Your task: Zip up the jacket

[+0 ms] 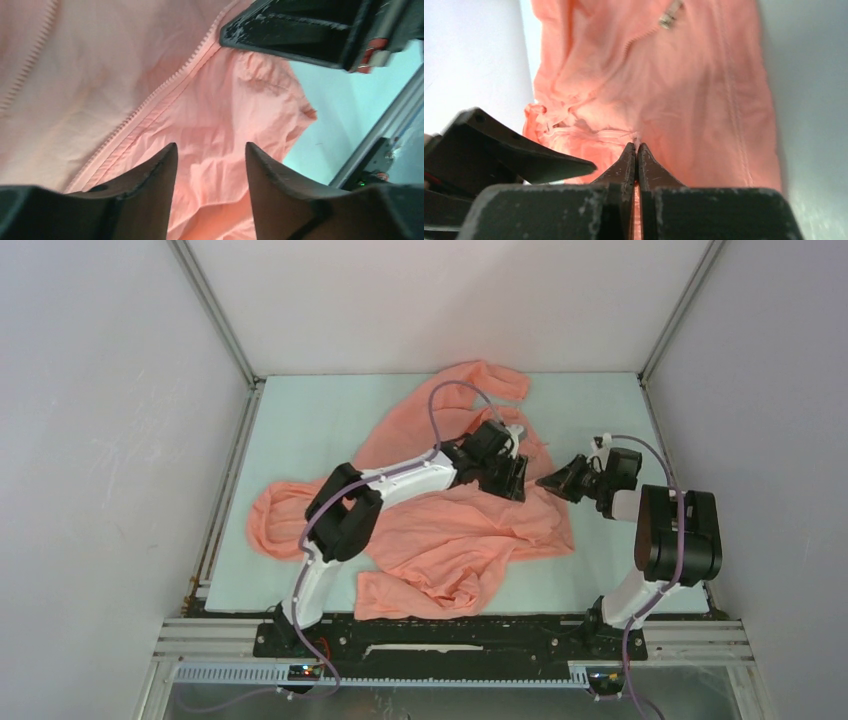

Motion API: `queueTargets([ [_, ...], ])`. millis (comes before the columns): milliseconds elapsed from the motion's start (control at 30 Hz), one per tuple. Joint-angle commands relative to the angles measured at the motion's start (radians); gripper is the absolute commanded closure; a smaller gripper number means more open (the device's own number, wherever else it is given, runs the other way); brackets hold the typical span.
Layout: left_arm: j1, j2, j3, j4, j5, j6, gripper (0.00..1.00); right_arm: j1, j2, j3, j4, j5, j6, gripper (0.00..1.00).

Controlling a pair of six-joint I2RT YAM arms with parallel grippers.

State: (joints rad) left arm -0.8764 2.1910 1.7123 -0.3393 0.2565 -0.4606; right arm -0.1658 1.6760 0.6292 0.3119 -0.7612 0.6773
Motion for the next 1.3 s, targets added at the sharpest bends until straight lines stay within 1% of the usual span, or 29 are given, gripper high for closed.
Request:
queueTargets([
  [0,0.092,-0.167,0.096,0.037,0.0,0.063,0.37,0.001,0.031,0.014,0.369,-0.194,0.037,1.0],
  [133,0.192,-0.136,0.13,0.13,0.185,0.0,0.31,0.022,0.023,-0.05,0.618,-0.295,0.086,1.0],
  [233,0.224,-0.085,0.143,0.177,0.313,0.011,0.26,0.023,-0.007,-0.101,0.794,-0.341,0.13,1.0],
  [267,0.227,-0.067,0.144,0.182,0.343,0.024,0.25,0.023,-0.019,-0.113,0.815,-0.351,0.132,1.0],
  [333,0.227,-0.032,0.144,0.219,0.415,0.034,0.26,0.022,-0.044,-0.122,0.815,-0.367,0.12,1.0],
  [467,0.219,0.022,0.155,0.285,0.59,0.035,0.32,0.009,-0.099,-0.143,0.746,-0.366,0.064,1.0],
  [600,0.19,0.012,0.091,0.334,0.633,0.072,0.33,-0.005,-0.142,-0.165,0.723,-0.342,0.044,1.0],
  [733,0.166,0.036,0.09,0.333,0.714,0.089,0.34,-0.014,-0.154,-0.165,0.741,-0.321,0.079,1.0],
  [867,0.162,0.032,0.089,0.296,0.705,0.129,0.47,-0.011,-0.125,-0.172,0.818,-0.298,0.143,1.0],
  [900,0.162,0.031,0.087,0.29,0.708,0.135,0.48,-0.011,-0.105,-0.175,0.859,-0.294,0.17,1.0],
  [967,0.163,0.026,0.078,0.273,0.692,0.153,0.51,-0.015,-0.053,-0.175,0.983,-0.307,0.253,1.0],
  [1033,0.163,0.029,0.078,0.253,0.671,0.171,0.61,-0.03,0.016,-0.175,1.151,-0.332,0.373,1.0],
  [1067,0.164,0.034,0.087,0.242,0.661,0.175,0.67,-0.038,0.038,-0.175,1.199,-0.34,0.426,1.0],
  [1133,0.165,0.05,0.111,0.235,0.656,0.167,0.73,-0.045,0.042,-0.182,1.186,-0.329,0.41,1.0],
  [1267,0.165,0.056,0.12,0.248,0.625,0.156,0.93,-0.057,0.032,-0.194,1.123,-0.314,0.386,0.99],
])
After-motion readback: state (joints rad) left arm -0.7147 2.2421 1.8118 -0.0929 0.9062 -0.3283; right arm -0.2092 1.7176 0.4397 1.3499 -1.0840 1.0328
